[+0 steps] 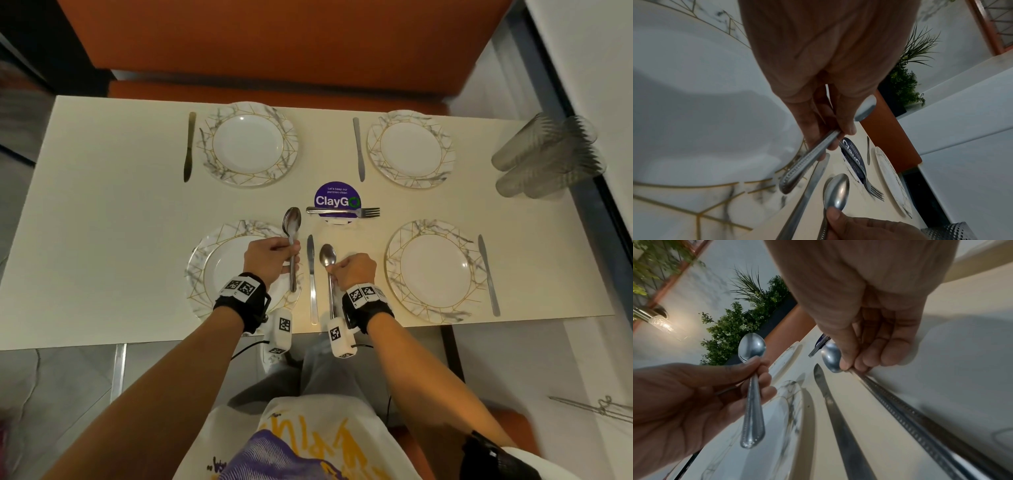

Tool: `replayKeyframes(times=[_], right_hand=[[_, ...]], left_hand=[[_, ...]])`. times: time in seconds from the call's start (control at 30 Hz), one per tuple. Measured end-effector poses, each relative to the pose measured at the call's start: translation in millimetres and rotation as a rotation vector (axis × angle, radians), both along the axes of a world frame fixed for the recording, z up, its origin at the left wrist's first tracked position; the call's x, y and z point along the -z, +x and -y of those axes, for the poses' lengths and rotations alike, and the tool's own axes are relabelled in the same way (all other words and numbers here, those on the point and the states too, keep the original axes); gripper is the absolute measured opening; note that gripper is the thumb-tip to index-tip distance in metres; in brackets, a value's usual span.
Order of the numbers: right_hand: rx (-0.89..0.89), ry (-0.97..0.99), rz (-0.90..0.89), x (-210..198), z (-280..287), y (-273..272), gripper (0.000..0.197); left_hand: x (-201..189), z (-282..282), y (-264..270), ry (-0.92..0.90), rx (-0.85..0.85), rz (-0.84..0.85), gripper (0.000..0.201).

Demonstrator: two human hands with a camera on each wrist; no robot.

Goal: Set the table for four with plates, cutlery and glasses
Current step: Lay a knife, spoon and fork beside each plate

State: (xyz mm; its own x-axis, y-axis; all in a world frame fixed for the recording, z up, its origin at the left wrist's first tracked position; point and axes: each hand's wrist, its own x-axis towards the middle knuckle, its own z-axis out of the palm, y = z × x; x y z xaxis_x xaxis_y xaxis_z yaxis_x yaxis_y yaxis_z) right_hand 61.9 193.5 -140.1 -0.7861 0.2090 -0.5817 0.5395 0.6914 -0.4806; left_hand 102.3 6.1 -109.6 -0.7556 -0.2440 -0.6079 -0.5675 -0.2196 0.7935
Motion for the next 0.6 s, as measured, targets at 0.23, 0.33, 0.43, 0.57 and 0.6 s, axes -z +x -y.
replayKeyframes(times=[0.23, 0.33, 0.43, 0.57, 0.6], right_hand=[[-0.004, 0.002, 0.006, 0, -2, 0, 0.026], [-0.022, 0.014, -0.007, -1, -3, 1, 0.025], [-0.043, 0.022, -0.020, -2, -5, 2, 0.023], [-0.052, 0.008, -0.135, -10, -13, 3, 0.015], [-0.066, -0.017, -0.175, -13, -16, 4, 0.012]], left_hand=[[-2, -2, -2, -0.002, 0.001, -0.014, 0.015], [-2, -4, -2, -0.006, 0.015, -0.008, 0.016], [-4, -5, -2, -0.019, 0.029, -0.005, 0.015], [-5, -8, -1, -0.037, 0.058, -0.003, 0.018], [-5, -9, -2, -0.046, 0.072, -0.001, 0.020]])
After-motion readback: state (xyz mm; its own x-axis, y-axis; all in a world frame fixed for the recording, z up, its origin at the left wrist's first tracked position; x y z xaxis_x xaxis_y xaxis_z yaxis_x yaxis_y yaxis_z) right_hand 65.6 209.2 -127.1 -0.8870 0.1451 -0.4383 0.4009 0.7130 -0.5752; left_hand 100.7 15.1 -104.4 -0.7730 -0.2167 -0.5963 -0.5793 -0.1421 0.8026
